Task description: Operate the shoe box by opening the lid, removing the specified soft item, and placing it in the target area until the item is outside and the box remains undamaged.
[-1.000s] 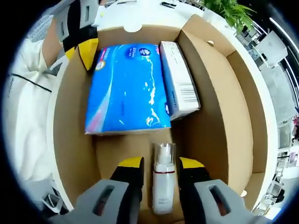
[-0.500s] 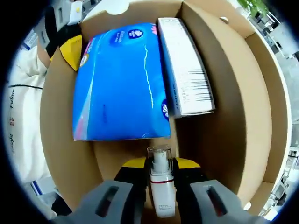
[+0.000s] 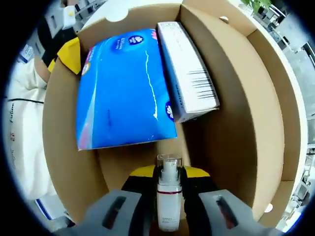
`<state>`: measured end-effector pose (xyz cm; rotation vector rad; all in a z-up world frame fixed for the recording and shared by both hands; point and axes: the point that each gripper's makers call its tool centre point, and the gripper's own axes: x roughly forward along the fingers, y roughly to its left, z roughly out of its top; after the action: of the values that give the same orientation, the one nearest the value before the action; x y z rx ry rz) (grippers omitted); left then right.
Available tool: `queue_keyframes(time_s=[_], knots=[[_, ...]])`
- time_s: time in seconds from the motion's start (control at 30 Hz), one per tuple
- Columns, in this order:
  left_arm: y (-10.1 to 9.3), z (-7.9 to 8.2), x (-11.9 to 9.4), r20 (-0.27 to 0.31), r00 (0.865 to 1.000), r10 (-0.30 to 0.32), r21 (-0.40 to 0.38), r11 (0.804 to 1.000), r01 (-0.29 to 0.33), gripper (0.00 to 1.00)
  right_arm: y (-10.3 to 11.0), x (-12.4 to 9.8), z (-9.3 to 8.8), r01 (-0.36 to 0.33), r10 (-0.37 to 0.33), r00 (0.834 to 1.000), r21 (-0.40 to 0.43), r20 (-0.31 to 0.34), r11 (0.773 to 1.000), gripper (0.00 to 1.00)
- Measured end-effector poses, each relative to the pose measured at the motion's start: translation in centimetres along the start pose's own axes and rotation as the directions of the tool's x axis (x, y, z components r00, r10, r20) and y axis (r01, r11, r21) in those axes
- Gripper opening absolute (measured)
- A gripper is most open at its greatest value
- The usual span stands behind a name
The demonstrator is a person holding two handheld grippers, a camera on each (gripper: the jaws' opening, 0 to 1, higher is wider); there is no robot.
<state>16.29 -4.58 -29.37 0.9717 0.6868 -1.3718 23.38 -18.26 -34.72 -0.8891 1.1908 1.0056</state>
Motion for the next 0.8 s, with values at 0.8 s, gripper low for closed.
queue_keyframes(time_s=[0.8], knots=[[-0.1, -0.2, 0.0, 0.006, 0.999, -0.035, -0.008, 0.999, 0.035, 0.02, -1.2, -7.0, 2.7, 0.098, -0.211, 0.853, 0.251, 0.477, 0.963, 0.19]])
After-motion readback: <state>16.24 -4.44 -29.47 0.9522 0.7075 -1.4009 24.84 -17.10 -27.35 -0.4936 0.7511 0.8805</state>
